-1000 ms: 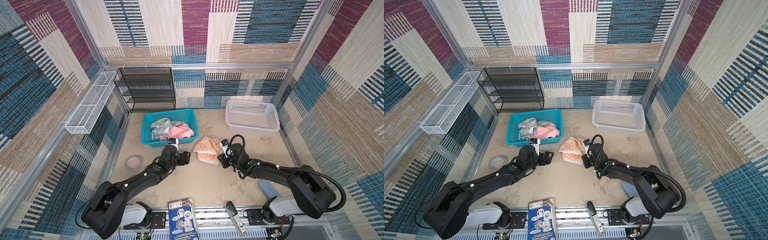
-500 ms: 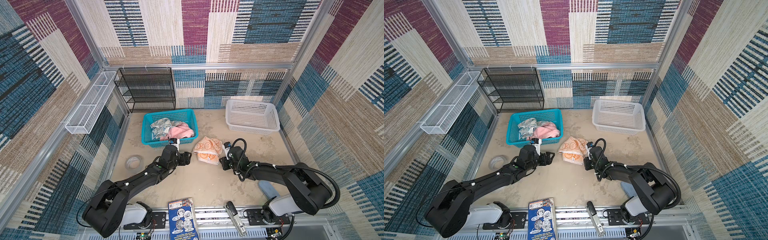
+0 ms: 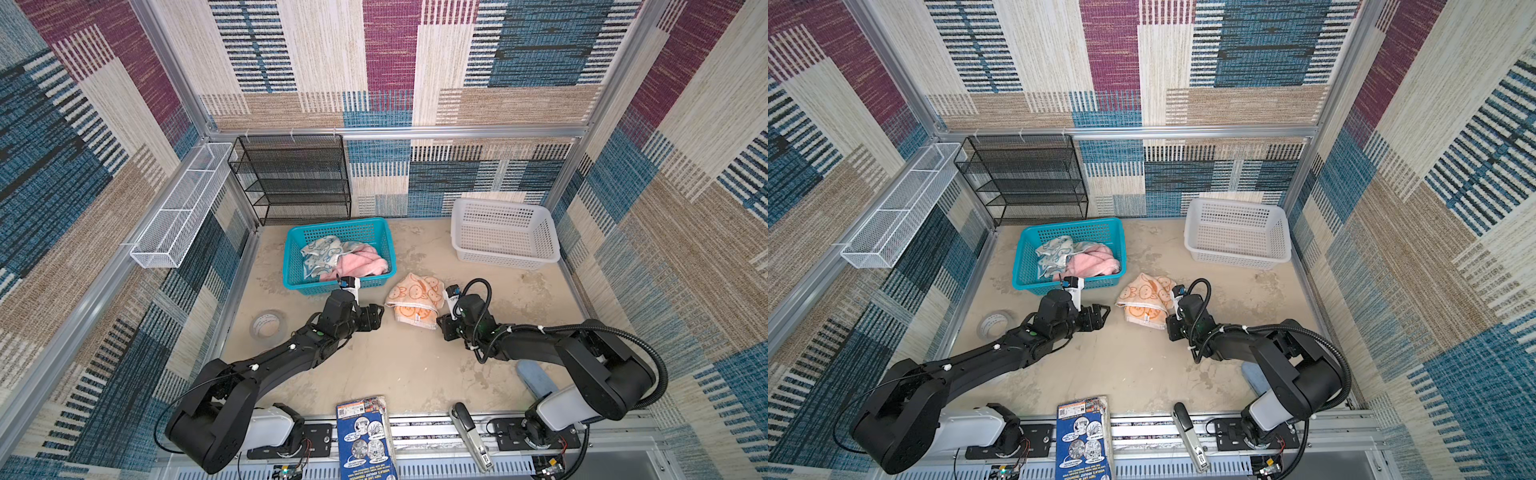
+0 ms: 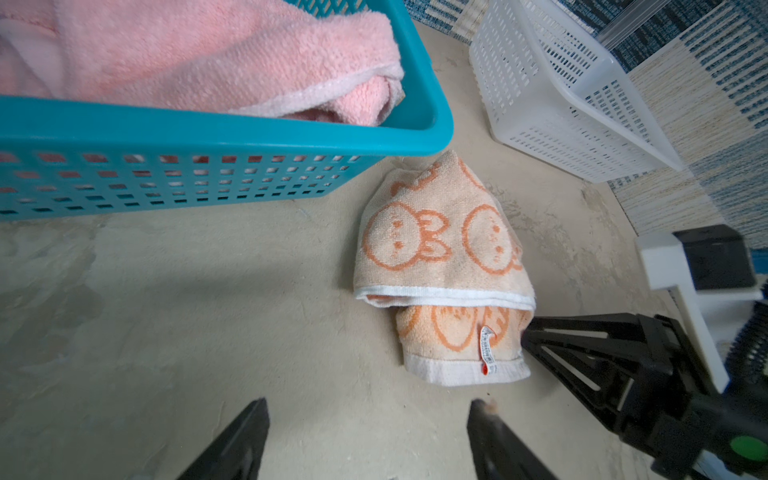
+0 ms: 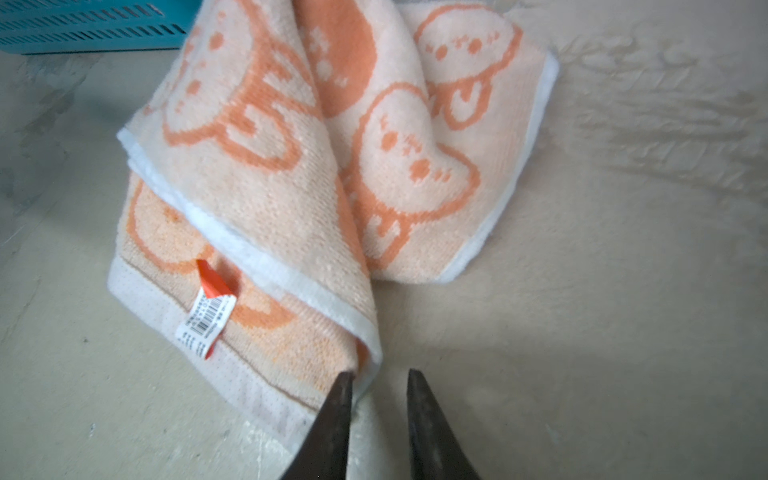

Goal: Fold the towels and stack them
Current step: 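Pinch the towel corner with the right gripper and pull it toward the robot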

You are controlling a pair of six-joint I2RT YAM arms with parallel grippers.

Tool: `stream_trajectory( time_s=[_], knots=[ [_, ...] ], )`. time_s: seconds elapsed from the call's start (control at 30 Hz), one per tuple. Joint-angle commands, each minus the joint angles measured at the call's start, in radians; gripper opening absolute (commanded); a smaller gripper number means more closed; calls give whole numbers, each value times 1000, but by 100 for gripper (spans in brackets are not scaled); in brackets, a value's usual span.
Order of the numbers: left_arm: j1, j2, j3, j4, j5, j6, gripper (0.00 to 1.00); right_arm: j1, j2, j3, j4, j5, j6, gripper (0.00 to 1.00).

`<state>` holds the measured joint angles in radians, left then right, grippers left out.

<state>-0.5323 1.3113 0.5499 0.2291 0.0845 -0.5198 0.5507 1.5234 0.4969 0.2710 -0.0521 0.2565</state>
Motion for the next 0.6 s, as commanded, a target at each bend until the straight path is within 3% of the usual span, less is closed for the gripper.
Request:
stream_trajectory(
  time_s=[0.0, 0.33, 0.57],
  knots=[
    [0, 3, 4, 26, 6, 15, 80, 1, -7, -1, 27, 59, 19, 26],
    [0, 14, 4, 36, 18, 6, 79, -7, 15, 6, 33, 67, 17, 26],
    [1, 19, 5, 41, 18, 6, 79, -7, 14, -10, 107, -62, -1, 28]
  ],
)
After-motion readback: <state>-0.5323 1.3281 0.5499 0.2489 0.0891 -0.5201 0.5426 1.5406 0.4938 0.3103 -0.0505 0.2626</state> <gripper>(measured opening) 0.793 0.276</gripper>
